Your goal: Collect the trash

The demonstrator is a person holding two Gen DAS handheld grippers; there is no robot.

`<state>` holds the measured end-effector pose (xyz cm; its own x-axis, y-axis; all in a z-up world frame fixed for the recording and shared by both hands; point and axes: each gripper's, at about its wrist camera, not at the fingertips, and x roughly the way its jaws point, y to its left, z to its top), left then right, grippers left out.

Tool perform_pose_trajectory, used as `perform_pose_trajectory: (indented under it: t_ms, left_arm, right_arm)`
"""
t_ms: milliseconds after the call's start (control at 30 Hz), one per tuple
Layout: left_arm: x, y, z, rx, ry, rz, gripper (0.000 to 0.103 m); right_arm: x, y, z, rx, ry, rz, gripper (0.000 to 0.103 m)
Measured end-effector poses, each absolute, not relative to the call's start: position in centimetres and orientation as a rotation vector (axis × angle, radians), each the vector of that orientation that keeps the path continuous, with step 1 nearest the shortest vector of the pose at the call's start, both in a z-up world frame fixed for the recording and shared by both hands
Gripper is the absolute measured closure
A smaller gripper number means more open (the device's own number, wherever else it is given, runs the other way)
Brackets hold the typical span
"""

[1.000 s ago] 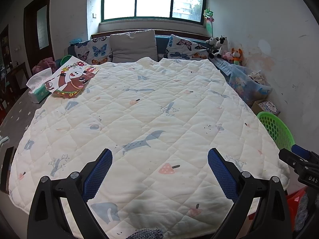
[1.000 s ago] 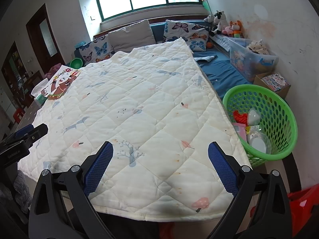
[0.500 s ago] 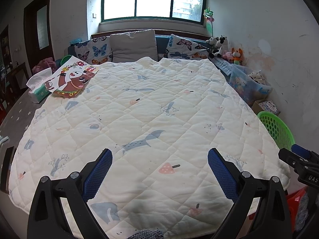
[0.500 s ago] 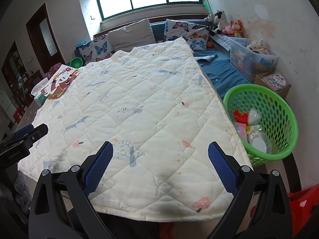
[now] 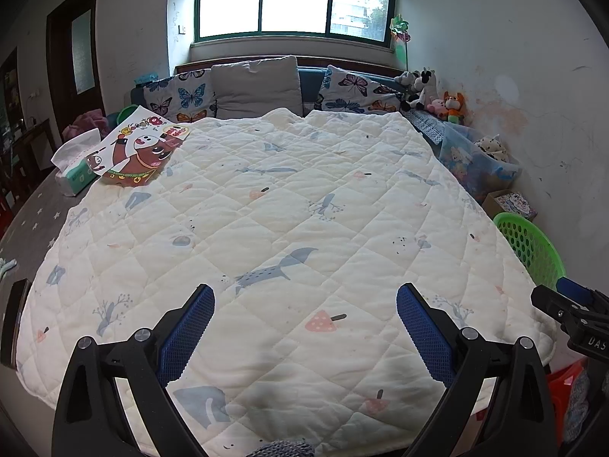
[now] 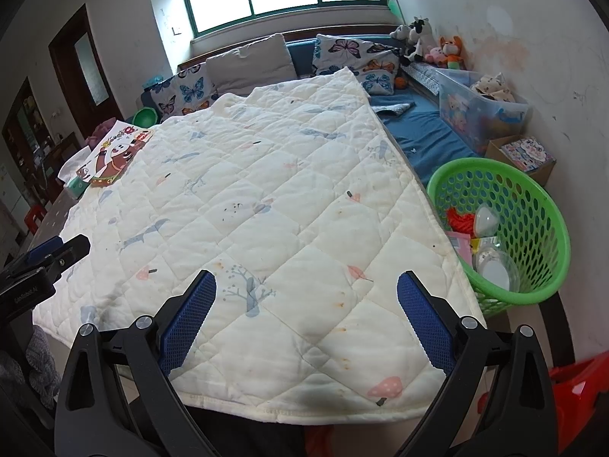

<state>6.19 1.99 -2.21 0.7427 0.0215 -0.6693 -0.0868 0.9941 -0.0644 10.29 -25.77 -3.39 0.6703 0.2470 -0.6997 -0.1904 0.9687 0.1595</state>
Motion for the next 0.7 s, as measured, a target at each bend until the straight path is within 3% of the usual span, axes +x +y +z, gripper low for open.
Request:
perform_pose_trajectory:
  t_ms: [700]
  left_arm:
    - [6.12, 1.93, -2.23, -0.09, 0.725, 0.061, 0.01]
  right_arm:
    - [10.27, -25.73, -3.41, 0.075, 0.791, 0.256, 0.008]
